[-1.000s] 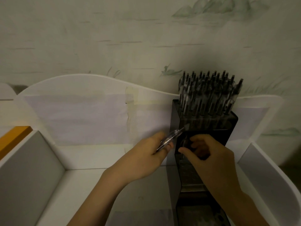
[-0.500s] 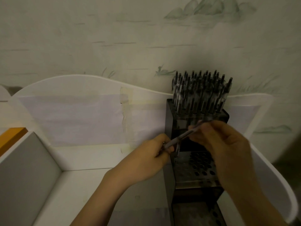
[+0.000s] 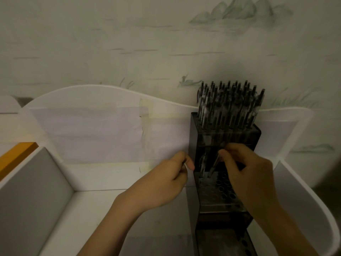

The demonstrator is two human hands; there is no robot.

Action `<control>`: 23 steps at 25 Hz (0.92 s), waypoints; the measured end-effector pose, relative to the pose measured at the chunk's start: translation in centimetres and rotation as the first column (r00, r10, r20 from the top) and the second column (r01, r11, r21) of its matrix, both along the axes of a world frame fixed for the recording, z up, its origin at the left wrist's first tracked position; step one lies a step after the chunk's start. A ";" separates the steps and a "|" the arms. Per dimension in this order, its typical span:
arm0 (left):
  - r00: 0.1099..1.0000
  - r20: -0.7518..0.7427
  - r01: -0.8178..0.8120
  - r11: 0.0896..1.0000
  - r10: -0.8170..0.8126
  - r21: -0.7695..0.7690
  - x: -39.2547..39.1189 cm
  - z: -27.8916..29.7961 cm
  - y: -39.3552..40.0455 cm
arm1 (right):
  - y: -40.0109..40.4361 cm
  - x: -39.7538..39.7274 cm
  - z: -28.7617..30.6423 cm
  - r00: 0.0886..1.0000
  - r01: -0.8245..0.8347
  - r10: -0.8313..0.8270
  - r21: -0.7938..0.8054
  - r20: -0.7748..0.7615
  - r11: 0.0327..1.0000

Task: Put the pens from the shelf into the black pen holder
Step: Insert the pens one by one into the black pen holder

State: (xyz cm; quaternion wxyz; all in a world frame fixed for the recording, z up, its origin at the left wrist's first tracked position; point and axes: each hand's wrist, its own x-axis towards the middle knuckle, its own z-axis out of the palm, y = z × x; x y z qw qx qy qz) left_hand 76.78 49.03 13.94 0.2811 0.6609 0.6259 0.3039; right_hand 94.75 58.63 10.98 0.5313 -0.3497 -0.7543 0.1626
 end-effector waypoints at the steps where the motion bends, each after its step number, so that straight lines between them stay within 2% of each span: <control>1: 1.000 -0.006 -0.004 1.000 0.004 0.002 0.0 0.0 -0.1 | 0.1 -0.2 -0.7 1.000 -0.015 0.015 -0.020 0.022 1.000; 4: 0.999 -0.044 -0.002 1.000 0.003 0.020 -0.1 0.1 -0.4 | -0.1 -0.7 -2.4 0.994 -0.042 0.051 -0.085 0.100 0.996; 7: 0.997 -0.072 0.007 0.999 -0.003 0.044 -0.1 0.1 -0.3 | 0.0 -0.6 -2.5 0.994 -0.047 0.058 -0.111 0.098 0.993; 11: 0.998 -0.039 -0.051 0.988 0.057 0.148 0.2 -0.1 0.1 | -1.0 -0.1 -1.5 0.998 0.012 -0.013 0.016 0.066 1.000; 13: 0.997 -0.034 -0.055 0.980 0.063 0.189 0.5 -0.3 0.4 | -2.2 -0.4 -0.9 0.998 -0.049 0.047 0.062 0.041 0.997; 17: 0.994 0.017 -0.109 0.979 0.108 0.173 1.2 -0.6 0.7 | -3.7 -1.5 -0.5 0.981 -0.194 0.189 -0.122 -0.046 0.973; 20: 0.991 0.054 -0.131 0.974 0.123 0.184 1.8 -0.5 0.9 | -3.4 -1.7 -1.1 0.974 -0.217 0.195 -0.235 -0.113 0.947; 23: 0.989 0.079 -0.137 0.974 0.125 0.180 2.1 -0.5 1.0 | -2.9 -0.9 -0.3 0.948 -0.275 0.198 -0.329 -0.248 0.903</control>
